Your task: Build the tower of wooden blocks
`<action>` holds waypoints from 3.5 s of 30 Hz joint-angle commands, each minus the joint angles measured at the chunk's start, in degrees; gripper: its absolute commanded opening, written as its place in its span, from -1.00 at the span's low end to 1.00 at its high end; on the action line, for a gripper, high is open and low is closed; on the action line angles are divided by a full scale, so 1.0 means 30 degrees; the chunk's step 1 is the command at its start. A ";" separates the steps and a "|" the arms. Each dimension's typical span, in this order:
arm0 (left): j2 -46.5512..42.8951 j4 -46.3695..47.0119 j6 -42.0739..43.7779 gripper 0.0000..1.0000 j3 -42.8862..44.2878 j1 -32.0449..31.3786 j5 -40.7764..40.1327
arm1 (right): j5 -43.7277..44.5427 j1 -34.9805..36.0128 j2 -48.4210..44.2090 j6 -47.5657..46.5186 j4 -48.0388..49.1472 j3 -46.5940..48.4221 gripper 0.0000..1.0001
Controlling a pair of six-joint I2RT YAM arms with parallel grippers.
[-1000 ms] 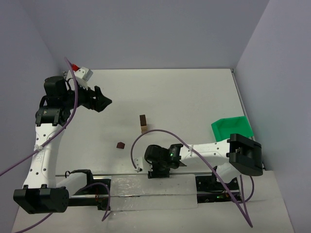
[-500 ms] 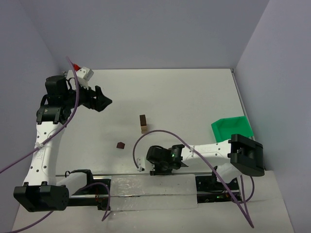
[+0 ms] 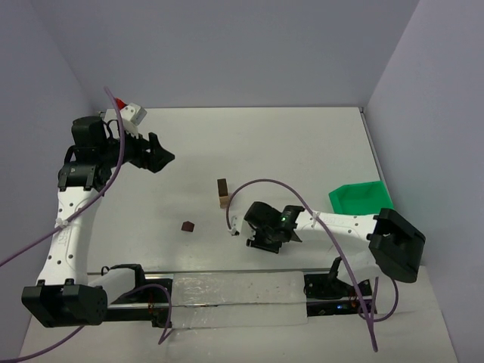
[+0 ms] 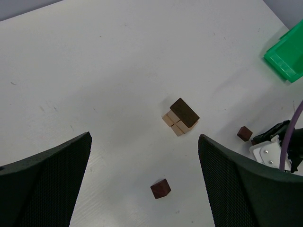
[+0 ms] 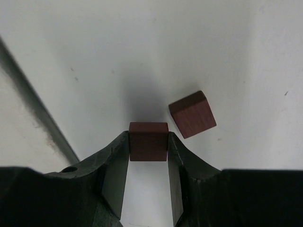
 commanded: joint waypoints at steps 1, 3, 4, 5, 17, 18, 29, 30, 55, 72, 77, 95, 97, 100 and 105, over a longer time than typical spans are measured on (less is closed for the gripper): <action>0.0116 0.1084 0.0199 0.98 0.0721 0.0157 0.0723 | -0.0432 -0.0769 0.1157 -0.0234 -0.0746 0.0319 -1.00; 0.0220 0.1118 0.0182 0.99 0.0739 0.0157 0.0723 | -0.0310 -0.0959 0.1712 -0.0008 -0.0555 0.0510 -1.00; 0.0254 0.1129 0.0203 0.99 0.0730 0.0157 0.0713 | -0.0170 -0.1076 0.1997 0.0166 -0.0426 0.0650 -1.00; 0.0272 0.1147 0.0240 0.98 0.0693 0.0157 0.0695 | -0.0022 -0.1242 0.2239 0.0333 -0.0278 0.0799 -1.00; 0.0266 0.1488 0.0453 0.99 0.0187 0.0157 0.0442 | 0.0314 -0.3350 0.5606 0.3955 0.0873 0.3886 -1.00; 0.0240 0.1495 0.0478 0.99 0.0154 0.0157 0.0431 | 0.0402 -0.3482 0.5854 0.4350 0.1003 0.4086 -1.00; 0.0201 0.1790 0.0505 0.99 -0.0389 0.0157 0.0460 | 0.0419 -0.4060 0.7163 0.6288 0.1590 0.5803 -1.00; 0.0188 0.1819 0.0505 0.99 -0.0423 0.0157 0.0462 | 0.0269 -0.4060 0.7226 0.6254 0.1544 0.5933 -1.00; 0.0185 0.1795 0.0593 0.98 -0.0506 0.0743 0.0726 | -0.0921 -0.3412 0.6178 0.5732 0.2009 0.5348 -0.31; -0.0077 0.1356 0.0942 0.98 -0.0422 0.0801 0.1160 | -0.1475 -0.3415 0.3869 0.5526 0.1866 0.5287 0.99; -0.0367 0.0662 0.1730 0.98 -0.0325 0.0872 0.2129 | -0.2738 -0.3734 -0.0319 0.3111 0.0703 0.5428 0.99; -0.0606 -0.0765 0.2894 0.99 -0.0266 0.0893 0.3364 | -1.0640 -0.9220 -0.2724 -2.2984 -0.7693 0.6173 0.99; -0.0664 -0.0920 0.3197 0.98 -0.0338 0.0883 0.3193 | -1.0617 -0.9199 -0.1707 -2.3977 -0.7251 0.6211 0.99; -0.0781 -0.1005 0.3433 0.98 -0.0596 0.0860 0.2748 | -1.0579 -0.8954 -0.0602 -2.4007 -0.6547 0.6514 0.99; -0.0574 -0.1009 0.3790 0.99 -0.0964 0.0889 0.2743 | -1.0349 -0.7864 0.1409 -2.3267 -0.5835 0.7212 0.99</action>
